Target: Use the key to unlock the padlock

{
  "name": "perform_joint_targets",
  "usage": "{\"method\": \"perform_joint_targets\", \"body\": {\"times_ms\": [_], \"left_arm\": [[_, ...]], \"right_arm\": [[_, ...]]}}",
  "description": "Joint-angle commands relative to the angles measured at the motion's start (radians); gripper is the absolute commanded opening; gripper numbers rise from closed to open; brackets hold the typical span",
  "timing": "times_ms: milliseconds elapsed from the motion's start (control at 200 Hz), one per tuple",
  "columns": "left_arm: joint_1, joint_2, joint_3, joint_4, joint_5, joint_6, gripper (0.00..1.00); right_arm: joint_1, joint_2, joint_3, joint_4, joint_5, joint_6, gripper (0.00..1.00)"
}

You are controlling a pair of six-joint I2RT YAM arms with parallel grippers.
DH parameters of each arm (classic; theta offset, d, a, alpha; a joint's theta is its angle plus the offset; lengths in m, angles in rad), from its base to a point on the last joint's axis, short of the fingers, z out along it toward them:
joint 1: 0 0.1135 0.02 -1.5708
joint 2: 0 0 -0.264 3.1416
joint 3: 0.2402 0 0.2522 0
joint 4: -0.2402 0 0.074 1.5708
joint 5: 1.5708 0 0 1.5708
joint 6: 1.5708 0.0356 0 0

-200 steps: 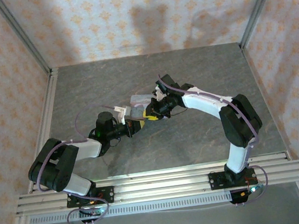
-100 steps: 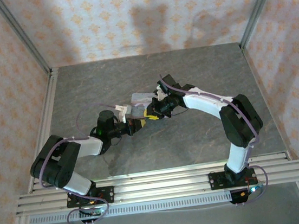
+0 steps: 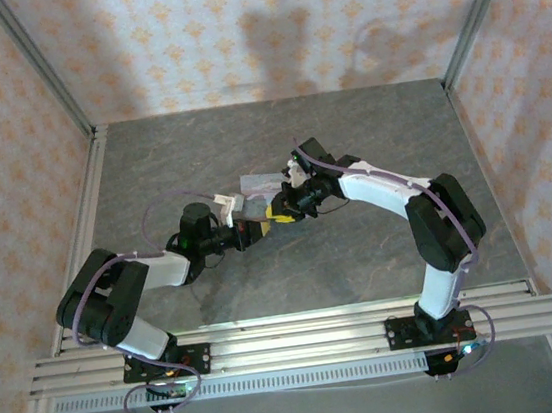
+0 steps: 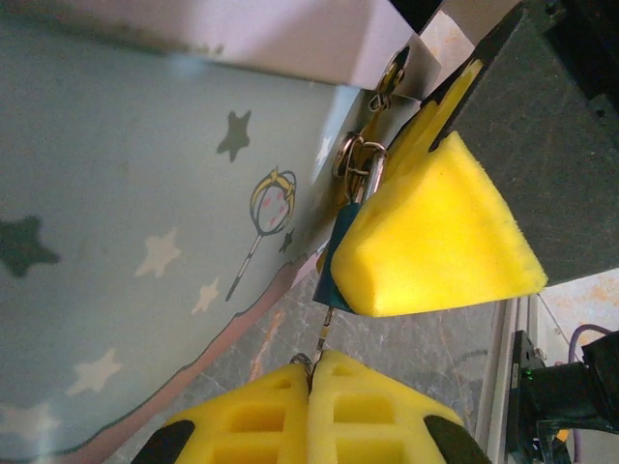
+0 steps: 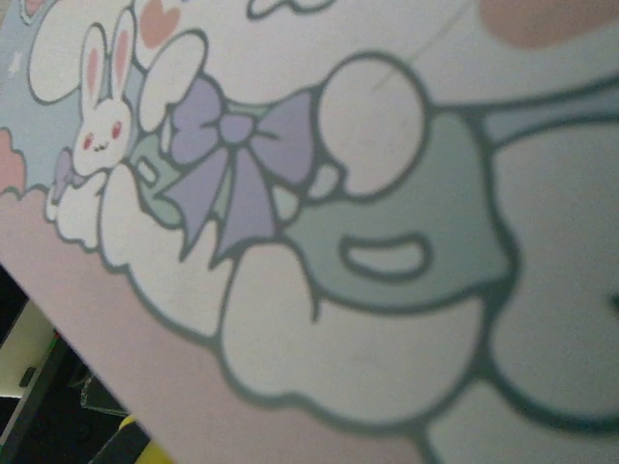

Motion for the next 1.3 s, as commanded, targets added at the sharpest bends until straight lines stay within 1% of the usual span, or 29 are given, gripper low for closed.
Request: {"method": "perform_joint_targets", "body": {"times_ms": [0,140,340,490,596,601,661,681,711,751,766,791,941,1036,1151,1226,1296], "left_arm": [[0.022,-0.033,0.053,0.051,-0.012,-0.002,0.0],[0.021,-0.033,0.042,0.13,-0.018,-0.057,0.0],[0.018,-0.064,0.021,0.216,-0.078,-0.12,0.0],[0.018,-0.092,0.027,0.212,-0.11,-0.126,0.0],[0.013,-0.114,0.039,0.14,-0.125,-0.1,0.0],[0.012,-0.115,0.039,0.138,-0.126,-0.098,0.01],[0.013,-0.138,0.028,0.098,-0.144,-0.079,0.24],[0.013,-0.147,0.022,0.088,-0.149,-0.073,0.29],[0.012,-0.164,0.013,0.07,-0.158,-0.069,0.34],[0.015,-0.188,0.002,0.046,-0.164,-0.069,0.37],[0.016,-0.198,-0.002,0.035,-0.166,-0.042,0.38],[0.019,-0.216,-0.009,0.016,-0.169,-0.034,0.4],[0.062,-0.323,-0.053,-0.106,-0.177,-0.015,0.47],[0.1,-0.351,-0.066,-0.143,-0.124,-0.03,0.47],[0.111,-0.328,-0.07,-0.123,-0.04,-0.05,0.34],[0.11,-0.293,-0.073,-0.079,-0.002,-0.057,0.32],[0.11,-0.262,-0.081,-0.045,0.008,-0.058,0.3]], "right_arm": [[0.017,-0.011,0.006,-0.039,-0.1,-0.019,0.0],[0.033,-0.009,-0.013,0.054,-0.13,0.051,0.0],[0.049,0.001,-0.007,0.074,-0.142,0.077,0.0],[0.049,0.001,-0.016,0.082,-0.132,0.096,0.0],[0.047,-0.008,-0.016,0.097,-0.098,0.12,0.0],[0.047,-0.008,-0.015,0.097,-0.097,0.122,0.0],[0.043,-0.014,-0.013,0.104,-0.074,0.134,0.0],[0.041,-0.016,-0.012,0.106,-0.066,0.138,0.0],[0.038,-0.018,-0.01,0.104,-0.054,0.141,0.0],[0.033,-0.023,-0.009,0.099,-0.037,0.143,0.0],[0.03,-0.023,-0.009,0.096,-0.03,0.144,0.0],[0.026,-0.026,-0.01,0.093,-0.019,0.145,0.0],[0.014,-0.04,-0.019,0.092,0.021,0.155,0.0],[0.014,-0.037,-0.018,0.095,0.023,0.163,0.0],[0.014,-0.03,-0.018,0.113,0.016,0.177,0.0],[0.014,-0.025,-0.018,0.13,0.006,0.19,0.0],[0.014,-0.021,-0.018,0.139,-0.002,0.198,0.0]]}}
